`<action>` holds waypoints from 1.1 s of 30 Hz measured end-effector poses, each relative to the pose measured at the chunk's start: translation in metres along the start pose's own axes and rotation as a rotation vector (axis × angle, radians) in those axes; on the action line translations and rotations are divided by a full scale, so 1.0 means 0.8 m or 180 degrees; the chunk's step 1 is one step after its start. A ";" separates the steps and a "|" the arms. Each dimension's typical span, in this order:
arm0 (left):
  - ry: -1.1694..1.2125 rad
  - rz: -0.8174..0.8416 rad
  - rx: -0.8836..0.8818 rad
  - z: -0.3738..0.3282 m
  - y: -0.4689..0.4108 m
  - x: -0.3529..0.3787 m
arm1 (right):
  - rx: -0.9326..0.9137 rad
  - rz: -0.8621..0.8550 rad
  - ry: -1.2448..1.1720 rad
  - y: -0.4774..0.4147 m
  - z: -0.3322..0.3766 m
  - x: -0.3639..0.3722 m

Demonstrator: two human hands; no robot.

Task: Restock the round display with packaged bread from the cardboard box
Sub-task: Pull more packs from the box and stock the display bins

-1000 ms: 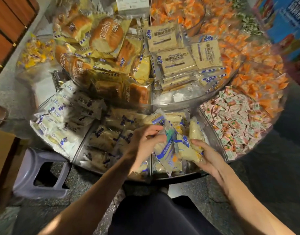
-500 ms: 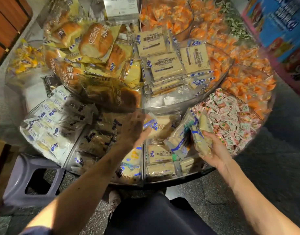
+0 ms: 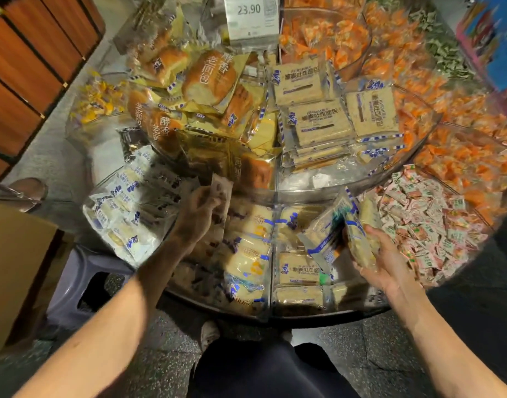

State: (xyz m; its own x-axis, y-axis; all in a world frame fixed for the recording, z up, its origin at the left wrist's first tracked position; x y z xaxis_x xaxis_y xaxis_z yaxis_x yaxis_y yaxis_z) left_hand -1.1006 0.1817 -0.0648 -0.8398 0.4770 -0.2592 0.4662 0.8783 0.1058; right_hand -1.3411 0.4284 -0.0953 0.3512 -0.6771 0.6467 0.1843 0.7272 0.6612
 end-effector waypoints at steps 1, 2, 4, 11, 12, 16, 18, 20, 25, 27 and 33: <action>0.0145 -0.0055 -0.0197 0.011 0.003 -0.019 | 0.0034 0.0002 0.0027 -0.004 -0.006 0.009; 0.0318 -0.0091 -0.0402 0.020 0.009 -0.034 | 0.0052 0.0006 0.0049 -0.007 -0.012 0.020; 0.0386 -0.0165 -0.0627 0.038 0.018 -0.063 | 0.0093 -0.0006 0.0144 -0.016 -0.025 0.047; 0.0880 0.0270 -0.0928 0.058 0.003 -0.120 | -0.0047 -0.0234 0.0345 -0.041 -0.065 0.129; 0.0895 0.0422 -0.0882 0.061 -0.004 -0.128 | -0.0146 -0.0330 0.0286 -0.043 -0.067 0.137; 0.1079 0.0543 -0.1159 0.084 -0.043 -0.186 | -0.0351 -0.0578 0.0376 -0.058 -0.081 0.165; 0.0649 0.0625 -0.1066 0.090 -0.074 -0.220 | -0.0497 -0.0748 0.0427 -0.058 -0.088 0.179; -0.0084 0.0706 -0.0624 0.086 -0.104 -0.242 | -0.0692 -0.0836 0.0243 -0.054 -0.094 0.191; -0.1098 0.1901 0.0212 0.065 -0.152 -0.227 | -0.0884 -0.1121 0.0132 -0.034 -0.121 0.214; -0.1475 0.2454 0.0443 0.054 -0.160 -0.213 | -0.0979 -0.1153 0.0091 -0.027 -0.132 0.210; -0.2696 0.2933 0.1737 0.025 -0.149 -0.179 | -0.1112 -0.1205 -0.0241 0.000 -0.149 0.210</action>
State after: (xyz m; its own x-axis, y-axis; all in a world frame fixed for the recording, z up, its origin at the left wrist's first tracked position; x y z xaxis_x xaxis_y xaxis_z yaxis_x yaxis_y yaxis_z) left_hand -1.0304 0.0084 -0.0599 0.1665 0.5387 -0.8259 0.9746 0.0371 0.2207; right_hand -1.1724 0.3286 -0.0321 0.1358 -0.8968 0.4211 0.5854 0.4155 0.6962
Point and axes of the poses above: each hand's wrist, its own y-axis away from the middle knuckle, its own x-axis out of the palm, z = x × y, the point moved 6 cm from there along -y, towards the middle knuckle, and after that the axes turned 7 degrees about x, right-handed, at the moved point
